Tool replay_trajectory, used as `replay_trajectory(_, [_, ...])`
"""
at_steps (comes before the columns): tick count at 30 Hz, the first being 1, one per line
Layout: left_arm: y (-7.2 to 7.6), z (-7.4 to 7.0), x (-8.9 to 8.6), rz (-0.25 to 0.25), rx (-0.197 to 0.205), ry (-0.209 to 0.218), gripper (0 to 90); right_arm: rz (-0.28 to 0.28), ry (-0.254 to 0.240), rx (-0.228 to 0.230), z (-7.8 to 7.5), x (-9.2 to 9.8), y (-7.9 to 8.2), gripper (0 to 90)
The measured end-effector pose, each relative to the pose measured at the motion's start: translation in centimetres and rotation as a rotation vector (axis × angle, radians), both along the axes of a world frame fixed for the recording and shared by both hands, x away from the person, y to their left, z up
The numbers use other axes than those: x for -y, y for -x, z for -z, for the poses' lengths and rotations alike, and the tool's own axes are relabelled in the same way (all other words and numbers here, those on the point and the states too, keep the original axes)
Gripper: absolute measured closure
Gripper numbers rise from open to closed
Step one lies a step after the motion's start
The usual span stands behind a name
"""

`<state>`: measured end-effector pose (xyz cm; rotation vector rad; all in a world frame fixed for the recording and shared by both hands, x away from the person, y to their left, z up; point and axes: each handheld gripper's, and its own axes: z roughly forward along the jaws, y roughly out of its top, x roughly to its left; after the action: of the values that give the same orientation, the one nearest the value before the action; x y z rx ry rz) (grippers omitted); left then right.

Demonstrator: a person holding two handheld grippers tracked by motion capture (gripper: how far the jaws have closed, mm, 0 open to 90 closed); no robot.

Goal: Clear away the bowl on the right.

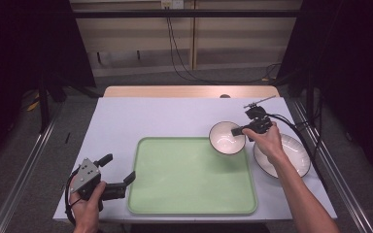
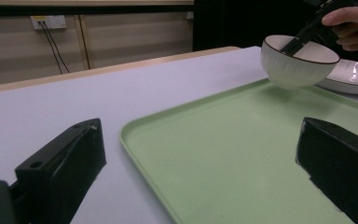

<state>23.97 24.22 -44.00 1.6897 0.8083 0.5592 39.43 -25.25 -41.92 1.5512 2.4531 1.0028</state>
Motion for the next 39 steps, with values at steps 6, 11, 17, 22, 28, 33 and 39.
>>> replay_trajectory(6, [0.1,0.0,0.0,-0.005,0.0,0.005,1.4,0.012,0.019,-0.024,0.8,-0.2,-0.4,83.1])
replay_trajectory(11, [0.1,0.0,-0.1,-0.005,0.003,0.004,1.4,0.016,0.036,-0.039,1.3,0.0,-0.6,83.1])
replay_trajectory(17, [0.1,0.0,0.0,-0.005,0.003,0.002,1.4,0.05,0.034,-0.071,2.0,1.0,-0.8,83.1])
replay_trajectory(22, [0.1,-0.1,-0.1,-0.007,0.007,-0.004,1.4,0.046,0.033,-0.07,2.3,1.2,-0.8,83.4])
replay_trajectory(28, [0.1,-0.1,-0.1,-0.007,0.005,-0.003,1.4,0.052,0.063,-0.079,2.5,1.1,-0.7,83.8])
replay_trajectory(33, [0.1,0.0,0.0,-0.006,0.005,0.004,1.4,0.04,0.076,-0.063,2.6,1.1,-0.6,83.8])
replay_trajectory(39, [0.0,-0.1,0.0,-0.008,0.003,0.004,1.4,0.048,0.08,-0.051,2.6,1.0,-0.4,83.7])
